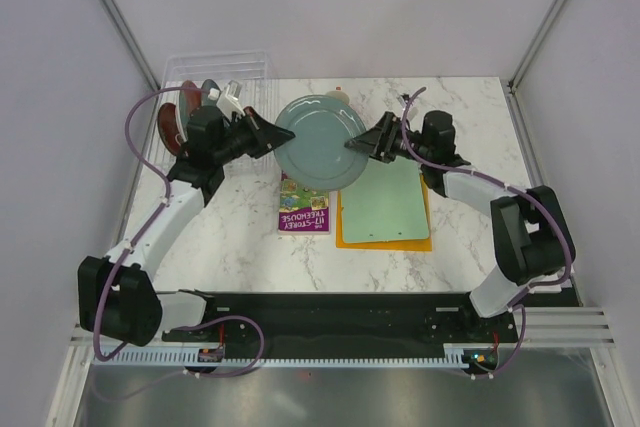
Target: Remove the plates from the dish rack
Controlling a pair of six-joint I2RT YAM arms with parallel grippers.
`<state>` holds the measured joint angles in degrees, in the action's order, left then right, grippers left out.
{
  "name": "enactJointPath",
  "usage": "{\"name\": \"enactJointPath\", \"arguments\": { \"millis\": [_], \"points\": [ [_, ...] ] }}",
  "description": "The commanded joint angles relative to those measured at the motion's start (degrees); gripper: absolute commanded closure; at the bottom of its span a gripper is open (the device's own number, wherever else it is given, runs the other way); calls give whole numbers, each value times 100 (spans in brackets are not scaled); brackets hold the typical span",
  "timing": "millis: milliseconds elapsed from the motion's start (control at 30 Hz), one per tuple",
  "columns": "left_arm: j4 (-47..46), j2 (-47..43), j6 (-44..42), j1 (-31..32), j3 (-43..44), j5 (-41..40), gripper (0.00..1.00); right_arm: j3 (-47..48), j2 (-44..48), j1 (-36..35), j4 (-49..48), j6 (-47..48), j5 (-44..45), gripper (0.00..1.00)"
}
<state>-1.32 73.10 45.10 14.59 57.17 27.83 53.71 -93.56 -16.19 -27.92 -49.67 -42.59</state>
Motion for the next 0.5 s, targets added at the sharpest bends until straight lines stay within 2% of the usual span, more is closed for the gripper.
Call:
{"name": "enactJointPath", "arguments": {
  "millis": [0,33,67,100,133,200,267,333,400,433,467],
  "points": [
    [-1651,-384,789,-9,32,635,98,-133,-180,-25,-1494,-839,-459,49],
    [-1730,-393,824,-9,-38,644,98,-211,-293,-34,-2115,-1034,-548,56],
    [-1748,-384,833,-9,-65,644,98,-238,-355,-34,-2434,-1219,-627,91],
    [-1749,-376,834,-9,-83,644,98,-291,-408,-34,-2707,-1621,-732,100],
    [-1766,-349,834,-9,-126,653,98,-317,-496,-34,-3240,-1764,-768,100],
    [-1784,-288,764,-9,-162,688,98,-361,-523,-16,-3543,-1993,-812,100],
    [-1409,-253,589,-17,-66,601,60,-405,-392,88,-3422,-1924,-638,100],
    [-942,-217,88,-18,162,452,28,-502,-51,264,-2820,-1531,-314,100],
    [-137,-235,-559,-18,338,-31,17,-293,240,650,-1836,-882,-84,100],
    [103,-278,-790,-18,513,-241,11,-178,555,791,-682,-504,65,100],
    [445,-296,-1019,-18,584,-748,10,-38,715,1062,-149,257,501,100]
  ]
}}
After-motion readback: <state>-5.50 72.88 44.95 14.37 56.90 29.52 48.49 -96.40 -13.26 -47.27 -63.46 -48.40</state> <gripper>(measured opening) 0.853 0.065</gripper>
